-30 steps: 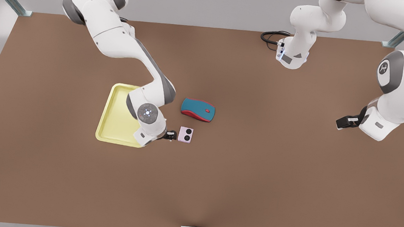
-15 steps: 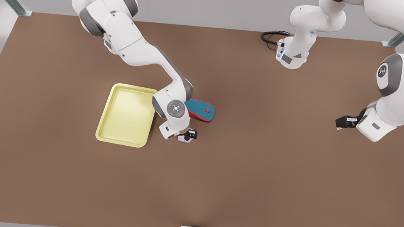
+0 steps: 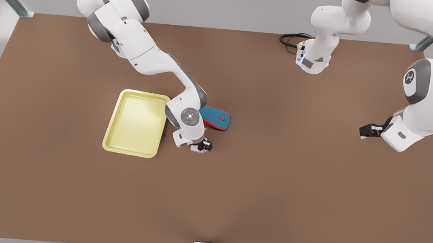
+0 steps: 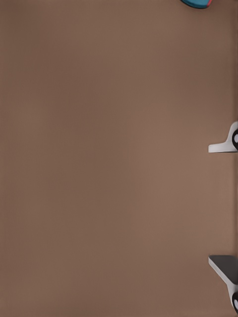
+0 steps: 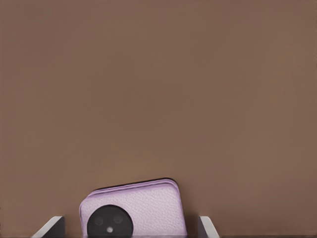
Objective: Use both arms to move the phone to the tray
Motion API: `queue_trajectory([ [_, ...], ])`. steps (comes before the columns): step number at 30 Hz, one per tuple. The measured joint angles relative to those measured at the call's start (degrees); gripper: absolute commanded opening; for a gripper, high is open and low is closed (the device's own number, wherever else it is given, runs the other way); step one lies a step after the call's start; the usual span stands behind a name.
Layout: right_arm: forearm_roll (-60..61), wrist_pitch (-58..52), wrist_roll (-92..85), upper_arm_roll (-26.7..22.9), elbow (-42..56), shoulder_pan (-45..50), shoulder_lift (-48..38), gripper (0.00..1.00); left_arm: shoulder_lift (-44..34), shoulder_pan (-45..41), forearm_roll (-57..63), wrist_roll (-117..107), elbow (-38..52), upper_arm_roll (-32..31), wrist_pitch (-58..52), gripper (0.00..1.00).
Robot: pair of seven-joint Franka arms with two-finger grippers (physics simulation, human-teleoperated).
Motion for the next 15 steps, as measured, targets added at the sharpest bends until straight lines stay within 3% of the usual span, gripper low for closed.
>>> queue_trajectory([
  [8,-0.3,0.7,2.7,0.4,-1.0,0.0,0.1,1.0,0.1,0.0,0.0,0.6,0.0,0.0,0.0,1.0],
  [12,-0.4,0.8,3.7,0.4,-0.9,0.0,0.2,0.86,0.2,0.0,0.0,0.8,0.0,0.1,0.0,1.0],
  [15,-0.4,0.9,4.2,0.4,-0.9,0.0,0.2,0.87,0.4,0.0,0.0,1.0,0.0,0.1,0.0,1.0],
])
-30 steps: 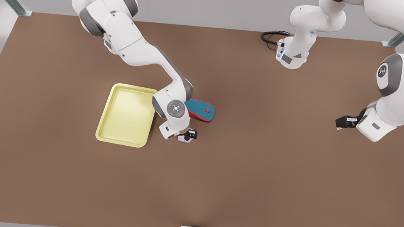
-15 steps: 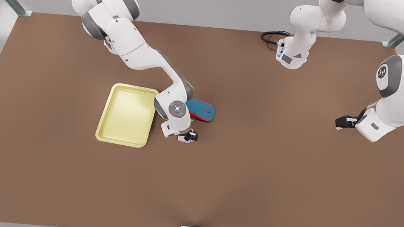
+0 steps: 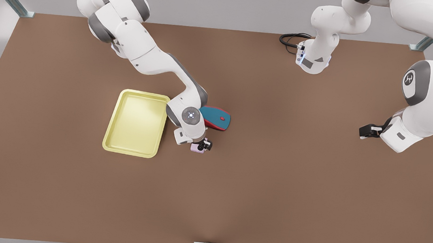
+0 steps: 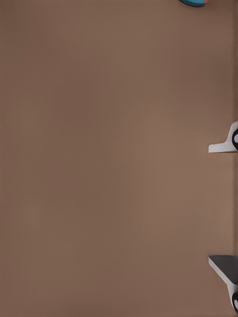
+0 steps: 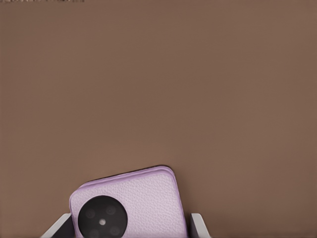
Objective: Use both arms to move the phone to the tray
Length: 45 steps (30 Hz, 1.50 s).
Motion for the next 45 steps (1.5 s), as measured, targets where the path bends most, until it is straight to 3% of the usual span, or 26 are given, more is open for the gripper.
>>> queue_trajectory([
  [12,-0.1,0.0,1.5,0.0,0.0,0.0,0.4,0.94,0.5,0.0,-0.2,0.3,0.0,0.0,0.2,1.0],
  [17,0.0,-0.1,2.0,0.0,0.1,0.1,0.4,0.84,0.5,0.0,-0.3,0.4,0.0,0.3,0.3,1.0],
  [36,0.1,-1.1,2.3,0.0,-0.1,-1.0,-2.3,0.81,0.5,0.0,-0.5,0.5,0.3,0.3,0.3,1.0],
  [40,0.2,-2.4,0.9,1.6,-7.7,-7.4,-9.2,0.81,0.5,-0.1,-0.5,0.5,0.3,0.3,0.3,1.0],
  [45,0.1,-1.6,-3.0,4.5,-25.9,-18.2,-20.4,0.81,0.5,-0.1,-0.6,0.4,0.3,0.3,0.3,1.0],
])
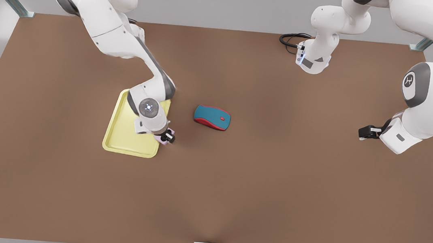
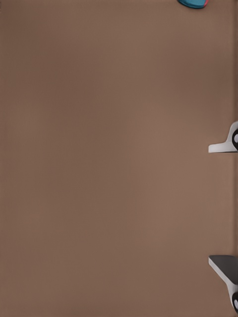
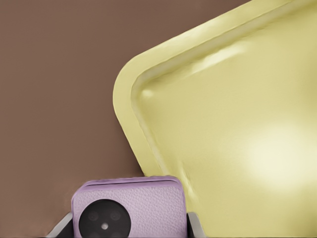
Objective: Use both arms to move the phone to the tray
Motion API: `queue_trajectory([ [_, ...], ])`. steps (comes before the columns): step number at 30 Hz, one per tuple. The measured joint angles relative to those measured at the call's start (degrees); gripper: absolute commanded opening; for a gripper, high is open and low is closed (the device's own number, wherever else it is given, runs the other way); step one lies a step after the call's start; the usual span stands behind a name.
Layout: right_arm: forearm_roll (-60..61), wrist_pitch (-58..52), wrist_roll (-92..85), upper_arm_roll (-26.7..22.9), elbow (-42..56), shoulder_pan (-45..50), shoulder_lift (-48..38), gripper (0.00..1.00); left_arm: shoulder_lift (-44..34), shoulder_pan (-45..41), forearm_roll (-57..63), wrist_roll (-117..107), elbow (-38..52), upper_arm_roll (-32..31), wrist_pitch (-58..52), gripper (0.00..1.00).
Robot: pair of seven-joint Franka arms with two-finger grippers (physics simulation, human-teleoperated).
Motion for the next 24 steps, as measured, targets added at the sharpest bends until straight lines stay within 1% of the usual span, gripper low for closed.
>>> queue_trajectory([
  [3,0.0,1.5,-3.3,2.1,-8.7,-6.6,-5.2,0.82,0.1,0.0,0.0,0.0,0.0,0.0,0.0,1.0],
  [5,0.0,2.2,-5.7,2.5,-11.4,-9.0,-6.9,0.85,0.3,0.0,0.0,-0.1,0.0,0.0,0.0,1.0],
  [6,-0.1,2.4,-6.8,2.5,-11.9,-9.4,-7.2,1.0,0.3,0.0,0.0,-0.1,0.0,0.0,0.0,1.0],
  [12,-0.1,3.6,-12.2,2.8,-11.7,-9.6,-8.2,1.0,0.4,0.0,0.0,-0.1,0.1,-0.1,0.0,1.0],
  [14,0.2,-0.1,-13.7,2.7,-4.7,-9.1,-11.1,1.0,0.4,0.0,0.0,-0.1,0.2,-0.1,0.1,1.0],
  [15,1.6,-3.5,-14.8,1.5,1.7,-8.7,-12.0,1.0,0.5,0.0,0.0,-0.1,0.2,-0.1,0.1,1.0],
  [18,7.8,-17.8,-20.0,-8.9,23.2,-9.9,-14.3,1.0,0.5,0.0,0.1,-0.2,0.2,-0.1,0.1,1.0],
  [19,8.8,-22.5,-21.7,-10.3,28.4,-11.6,-14.6,1.0,0.6,0.0,0.1,-0.2,0.2,-0.1,0.1,1.0],
  [21,10.1,-30.5,-25.1,-11.5,34.3,-13.9,-15.3,1.0,1.0,-0.1,0.2,-0.2,0.2,-0.2,0.1,1.0],
  [24,10.8,-39.5,-29.9,-13.2,36.7,-13.1,-15.9,1.0,1.2,-0.3,0.4,-0.3,0.2,-0.2,0.1,1.0],
])
